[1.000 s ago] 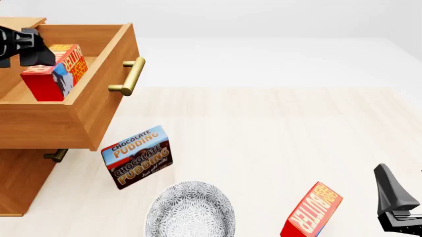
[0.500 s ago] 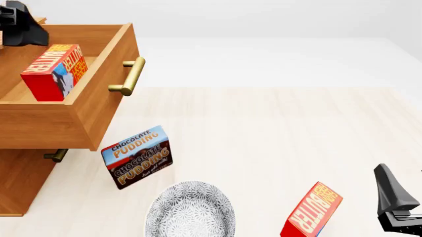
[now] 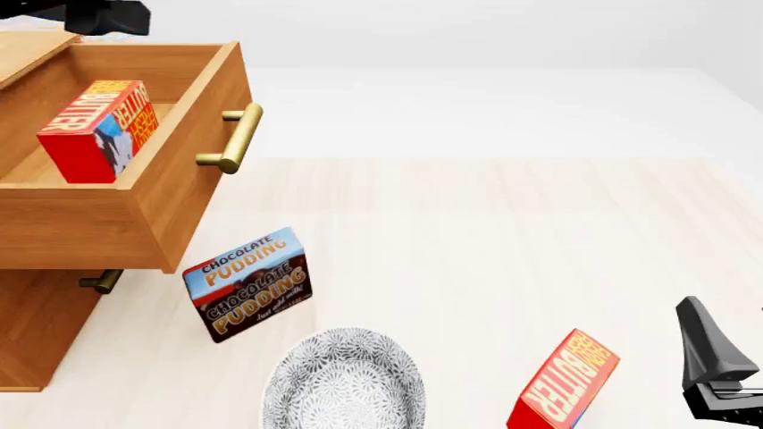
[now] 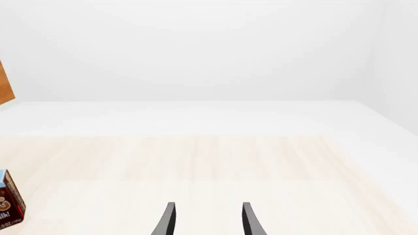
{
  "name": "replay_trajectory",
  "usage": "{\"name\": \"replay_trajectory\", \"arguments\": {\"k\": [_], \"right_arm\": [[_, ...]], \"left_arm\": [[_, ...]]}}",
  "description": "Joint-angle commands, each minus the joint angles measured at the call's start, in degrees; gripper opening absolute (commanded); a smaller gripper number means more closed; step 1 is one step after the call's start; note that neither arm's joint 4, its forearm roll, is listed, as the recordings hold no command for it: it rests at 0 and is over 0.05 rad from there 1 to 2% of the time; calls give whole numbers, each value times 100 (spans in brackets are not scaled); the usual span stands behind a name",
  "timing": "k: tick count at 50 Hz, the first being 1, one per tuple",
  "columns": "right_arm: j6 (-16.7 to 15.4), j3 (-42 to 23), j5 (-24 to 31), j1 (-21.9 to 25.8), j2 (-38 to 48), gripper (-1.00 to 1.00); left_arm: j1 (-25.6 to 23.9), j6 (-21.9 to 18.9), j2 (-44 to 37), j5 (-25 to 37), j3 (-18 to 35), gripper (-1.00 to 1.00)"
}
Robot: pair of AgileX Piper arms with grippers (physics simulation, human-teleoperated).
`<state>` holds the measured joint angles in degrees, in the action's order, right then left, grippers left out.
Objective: Put the butter at the front in the top drawer of the cabinet and close it.
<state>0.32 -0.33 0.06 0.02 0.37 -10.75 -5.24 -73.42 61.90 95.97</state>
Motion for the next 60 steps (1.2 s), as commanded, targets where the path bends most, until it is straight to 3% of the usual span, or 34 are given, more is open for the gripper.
{"name": "replay_trajectory", "arguments": {"k": [1, 24, 37, 44, 47, 48, 60], "right_arm": [[-6, 4, 3, 0, -7, 100], [-7, 4, 3, 1, -6, 100], [-9, 3, 2, -1, -8, 100], [-5, 4, 3, -1, -7, 100], [-6, 4, 2, -1, -8, 100], [-5, 4, 2, -1, -7, 100], [-6, 4, 3, 0, -7, 100]], "left_arm": [[-434, 11, -387, -380, 199, 100], [-1168, 75, -1371, -521, 1037, 100], [-1842, 338, -2176, -781, 1427, 100], [-2020, 420, -2516, -897, 1591, 100], [-1824, 258, -2518, -985, 1510, 100], [-2124, 496, -2640, -1052, 1591, 100], [-2279, 798, -3040, -1401, 1473, 100]]}}
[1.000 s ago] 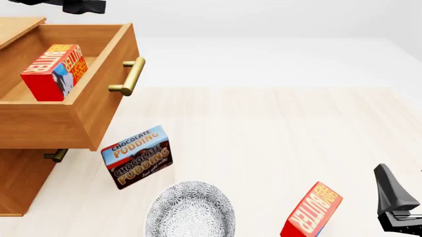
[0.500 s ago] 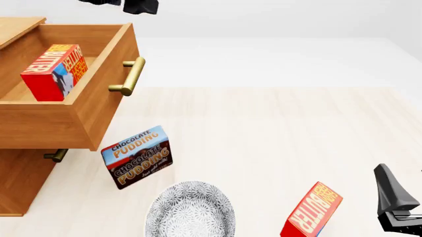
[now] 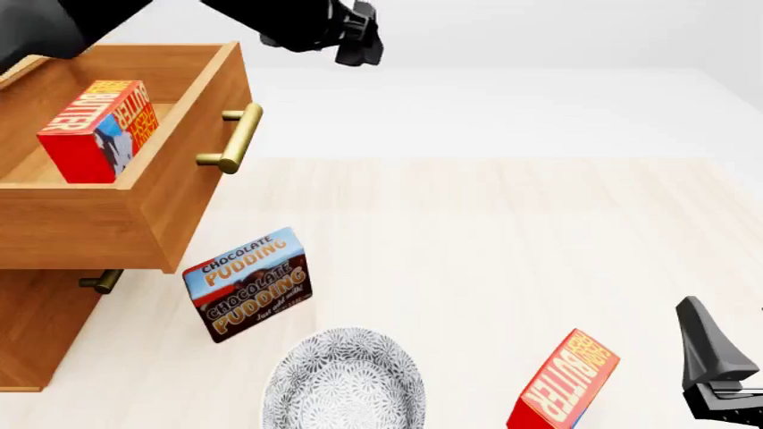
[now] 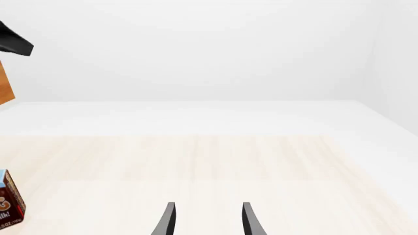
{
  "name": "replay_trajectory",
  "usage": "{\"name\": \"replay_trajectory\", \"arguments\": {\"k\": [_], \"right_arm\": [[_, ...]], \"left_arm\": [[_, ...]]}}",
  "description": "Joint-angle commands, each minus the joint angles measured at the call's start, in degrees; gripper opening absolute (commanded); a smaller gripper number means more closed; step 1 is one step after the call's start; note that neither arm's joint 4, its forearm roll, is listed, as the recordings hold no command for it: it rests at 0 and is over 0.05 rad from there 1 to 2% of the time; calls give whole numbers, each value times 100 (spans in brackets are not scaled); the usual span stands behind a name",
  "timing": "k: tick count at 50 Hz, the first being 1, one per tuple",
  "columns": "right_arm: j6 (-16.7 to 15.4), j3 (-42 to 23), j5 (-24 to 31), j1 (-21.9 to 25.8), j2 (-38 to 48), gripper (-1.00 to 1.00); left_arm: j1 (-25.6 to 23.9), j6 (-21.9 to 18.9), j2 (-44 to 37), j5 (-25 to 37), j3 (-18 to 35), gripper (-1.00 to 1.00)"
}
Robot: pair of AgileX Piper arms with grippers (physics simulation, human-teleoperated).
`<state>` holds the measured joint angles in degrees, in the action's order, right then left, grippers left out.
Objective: Put the butter at the front in the top drawer of the cabinet and close it.
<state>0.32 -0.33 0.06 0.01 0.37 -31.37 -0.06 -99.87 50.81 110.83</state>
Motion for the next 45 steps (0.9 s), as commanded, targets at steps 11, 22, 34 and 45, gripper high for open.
{"name": "replay_trajectory", "arguments": {"k": [11, 22, 34, 45], "right_arm": [[-6, 4, 3, -1, -6, 100], [-6, 4, 3, 0, -6, 100], [-7, 4, 3, 0, -7, 100], [-7, 4, 2, 1, -7, 100]], "left_arm": [[-228, 566, -485, -667, -447, 100], [-170, 786, -461, -1027, -944, 100], [-15, 889, -403, -1221, -1300, 100], [111, 971, -314, -1348, -1554, 100]]}}
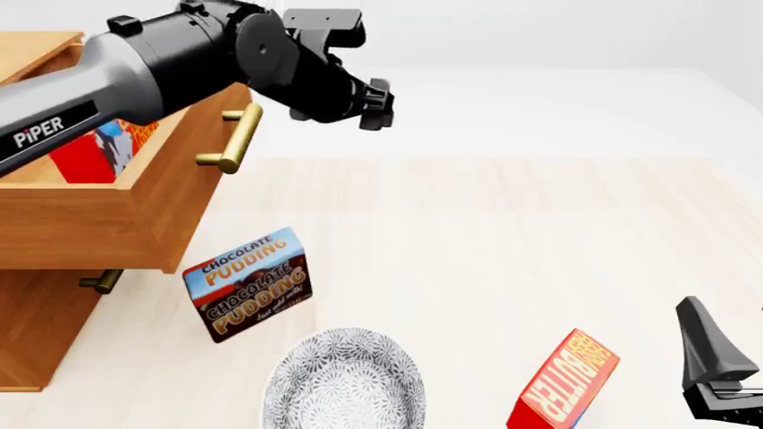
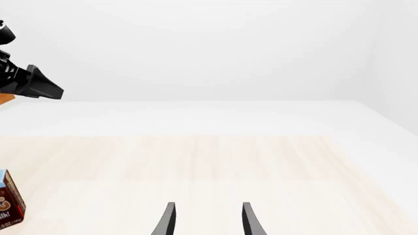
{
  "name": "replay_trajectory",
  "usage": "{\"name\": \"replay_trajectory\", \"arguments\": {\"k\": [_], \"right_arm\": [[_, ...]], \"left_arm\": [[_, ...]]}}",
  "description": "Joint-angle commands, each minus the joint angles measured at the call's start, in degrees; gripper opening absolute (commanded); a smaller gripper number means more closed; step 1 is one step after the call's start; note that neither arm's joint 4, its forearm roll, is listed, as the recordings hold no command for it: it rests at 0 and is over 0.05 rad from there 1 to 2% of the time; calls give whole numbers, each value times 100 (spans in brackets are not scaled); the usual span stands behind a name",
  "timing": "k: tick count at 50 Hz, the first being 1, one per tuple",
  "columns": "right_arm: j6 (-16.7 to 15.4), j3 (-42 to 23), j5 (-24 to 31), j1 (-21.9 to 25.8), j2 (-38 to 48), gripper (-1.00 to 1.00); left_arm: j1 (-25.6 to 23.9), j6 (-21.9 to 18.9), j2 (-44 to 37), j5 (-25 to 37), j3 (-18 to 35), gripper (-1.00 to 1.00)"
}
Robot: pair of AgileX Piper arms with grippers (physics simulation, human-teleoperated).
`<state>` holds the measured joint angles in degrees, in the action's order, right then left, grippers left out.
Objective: Put the butter at the front in the top drawer of the cabinet and close it.
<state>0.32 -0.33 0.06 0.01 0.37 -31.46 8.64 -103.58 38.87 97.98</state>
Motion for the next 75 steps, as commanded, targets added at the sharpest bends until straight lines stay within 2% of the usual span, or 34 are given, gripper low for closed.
{"name": "replay_trajectory", "arguments": {"k": [1, 20, 46, 61, 75], "right_arm": [[-5, 4, 3, -1, -7, 100], [-6, 4, 3, -1, -6, 100], [-6, 4, 3, -1, -7, 100], [-7, 4, 3, 0, -6, 100], [-6, 4, 3, -1, -7, 100]], "left_arm": [[114, 127, 49, -173, -289, 100], [312, 309, 120, -378, -834, 100], [561, 365, 337, -550, -1292, 100], [921, 140, 490, -470, -1468, 100], [1071, 122, 633, -500, -1640, 100]]}}
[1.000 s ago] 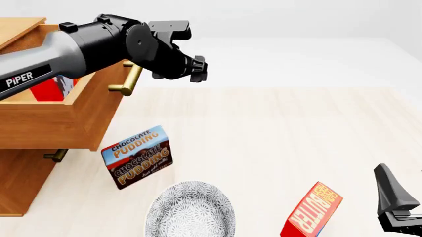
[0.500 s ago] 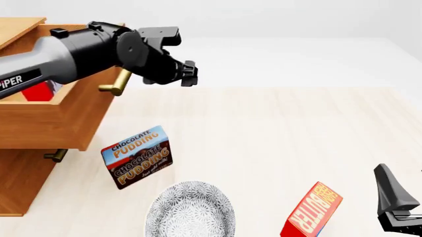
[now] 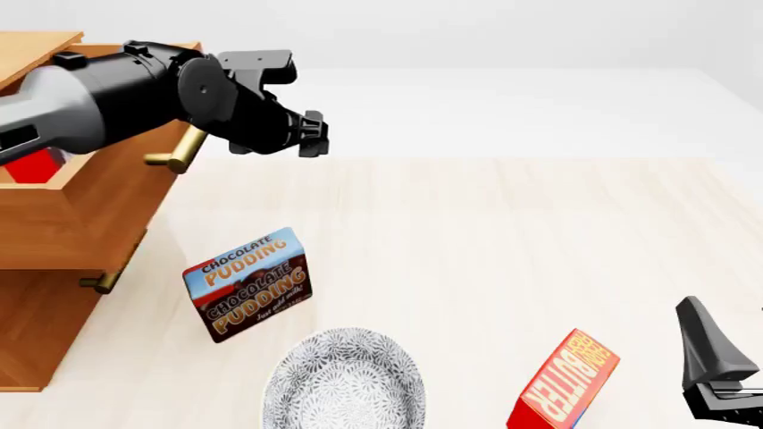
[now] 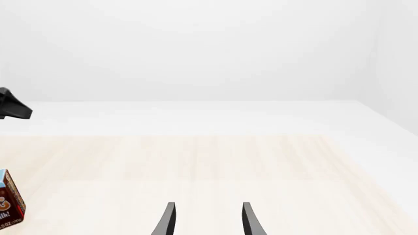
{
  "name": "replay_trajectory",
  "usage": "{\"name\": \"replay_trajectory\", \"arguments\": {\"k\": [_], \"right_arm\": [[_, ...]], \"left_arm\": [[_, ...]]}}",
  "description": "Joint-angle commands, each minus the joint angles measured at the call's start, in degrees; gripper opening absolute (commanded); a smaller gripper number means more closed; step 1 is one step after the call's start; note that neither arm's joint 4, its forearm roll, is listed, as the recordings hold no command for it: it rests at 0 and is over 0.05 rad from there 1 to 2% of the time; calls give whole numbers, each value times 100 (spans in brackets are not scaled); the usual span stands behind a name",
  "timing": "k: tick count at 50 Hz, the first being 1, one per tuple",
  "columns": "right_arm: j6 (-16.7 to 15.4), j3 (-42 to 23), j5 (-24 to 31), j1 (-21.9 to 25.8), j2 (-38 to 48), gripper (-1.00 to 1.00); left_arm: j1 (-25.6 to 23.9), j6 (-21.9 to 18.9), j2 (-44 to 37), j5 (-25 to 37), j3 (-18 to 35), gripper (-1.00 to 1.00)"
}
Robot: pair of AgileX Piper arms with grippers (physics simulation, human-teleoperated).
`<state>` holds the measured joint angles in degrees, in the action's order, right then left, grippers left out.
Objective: Put the butter at the front in the top drawer of the cabinet and close it.
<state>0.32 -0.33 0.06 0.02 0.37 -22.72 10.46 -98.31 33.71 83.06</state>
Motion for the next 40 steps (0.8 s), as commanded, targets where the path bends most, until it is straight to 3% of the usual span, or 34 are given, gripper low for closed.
{"name": "replay_trajectory", "arguments": {"k": [1, 40], "right_arm": [[-6, 4, 2, -1, -7, 100], [-6, 4, 2, -1, -8, 100]], "left_arm": [[202, -58, 110, 11, -153, 100], [921, -261, 572, 200, -538, 100]]}}
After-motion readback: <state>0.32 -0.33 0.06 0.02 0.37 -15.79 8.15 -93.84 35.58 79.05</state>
